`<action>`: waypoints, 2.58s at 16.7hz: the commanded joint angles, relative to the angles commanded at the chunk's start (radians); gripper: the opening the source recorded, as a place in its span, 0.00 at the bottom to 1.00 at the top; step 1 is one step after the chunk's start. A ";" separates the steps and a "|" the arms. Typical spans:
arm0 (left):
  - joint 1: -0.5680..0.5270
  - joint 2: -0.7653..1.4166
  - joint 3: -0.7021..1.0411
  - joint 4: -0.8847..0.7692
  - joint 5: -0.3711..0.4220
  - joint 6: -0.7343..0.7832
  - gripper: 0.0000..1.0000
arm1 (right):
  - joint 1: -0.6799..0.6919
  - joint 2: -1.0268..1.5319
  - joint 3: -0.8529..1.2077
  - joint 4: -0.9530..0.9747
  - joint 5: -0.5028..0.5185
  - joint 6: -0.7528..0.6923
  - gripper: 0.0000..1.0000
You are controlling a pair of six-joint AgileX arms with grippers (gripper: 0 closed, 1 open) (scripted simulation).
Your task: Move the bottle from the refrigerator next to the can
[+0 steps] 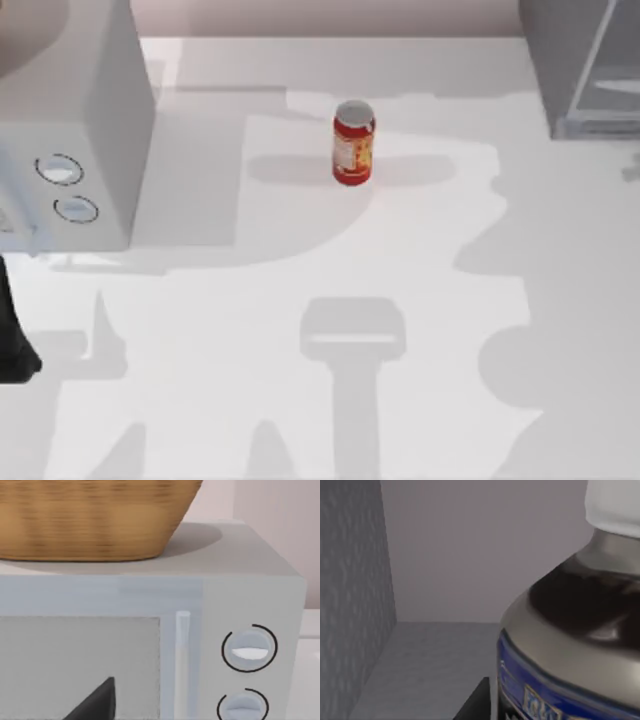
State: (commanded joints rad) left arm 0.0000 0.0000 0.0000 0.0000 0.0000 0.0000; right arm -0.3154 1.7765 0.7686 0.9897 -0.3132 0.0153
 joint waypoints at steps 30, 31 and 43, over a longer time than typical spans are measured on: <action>0.000 0.000 0.000 0.000 0.000 0.000 1.00 | 0.694 0.381 0.205 0.191 0.722 -0.016 0.00; 0.000 0.000 0.000 0.000 0.000 0.000 1.00 | 0.695 0.381 0.205 0.191 0.722 -0.016 0.00; 0.000 0.000 0.000 0.000 0.000 0.000 1.00 | 0.695 0.381 0.205 0.191 0.722 -0.016 0.75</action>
State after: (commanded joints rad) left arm 0.0000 0.0000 0.0000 0.0000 0.0000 0.0000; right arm 0.3792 2.1577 0.9740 1.1812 0.4085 -0.0004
